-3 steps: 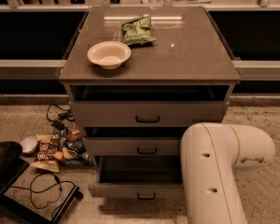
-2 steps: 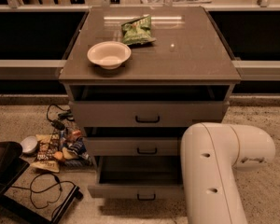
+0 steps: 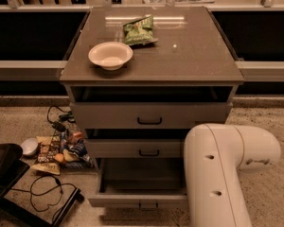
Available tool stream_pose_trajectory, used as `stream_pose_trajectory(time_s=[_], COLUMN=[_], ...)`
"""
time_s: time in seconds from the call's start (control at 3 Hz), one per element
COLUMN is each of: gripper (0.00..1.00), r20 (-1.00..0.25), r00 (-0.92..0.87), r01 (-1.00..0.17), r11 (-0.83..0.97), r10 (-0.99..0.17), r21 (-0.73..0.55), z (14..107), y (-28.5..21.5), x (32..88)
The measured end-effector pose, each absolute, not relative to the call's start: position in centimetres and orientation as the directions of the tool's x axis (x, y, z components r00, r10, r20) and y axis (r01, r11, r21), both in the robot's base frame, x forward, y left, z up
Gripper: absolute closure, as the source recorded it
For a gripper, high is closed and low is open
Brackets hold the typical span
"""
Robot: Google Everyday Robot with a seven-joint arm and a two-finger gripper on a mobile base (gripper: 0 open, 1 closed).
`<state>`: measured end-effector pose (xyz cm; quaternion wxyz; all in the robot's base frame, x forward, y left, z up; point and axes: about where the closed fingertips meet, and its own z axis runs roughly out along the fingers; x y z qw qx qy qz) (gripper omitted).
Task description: Open bottom drawer
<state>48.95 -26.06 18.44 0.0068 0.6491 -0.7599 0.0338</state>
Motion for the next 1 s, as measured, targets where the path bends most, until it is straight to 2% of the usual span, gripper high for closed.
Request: stream_pose_trajectory(time_s=[0.33, 0.67, 1.0], gripper=[0.05, 0.00, 0.00], r20=[0.054, 0.054, 0.054], r00=[-0.157, -0.157, -0.157], r01=[-0.987, -0.987, -0.987], r11=[0.155, 0.155, 0.155], r10=[-0.986, -0.986, -0.986], r21=[-0.042, -0.041, -0.041], z=[18.45, 18.40, 18.40], y=[-26.06, -26.06, -26.06], x=[48.95, 48.90, 48.89])
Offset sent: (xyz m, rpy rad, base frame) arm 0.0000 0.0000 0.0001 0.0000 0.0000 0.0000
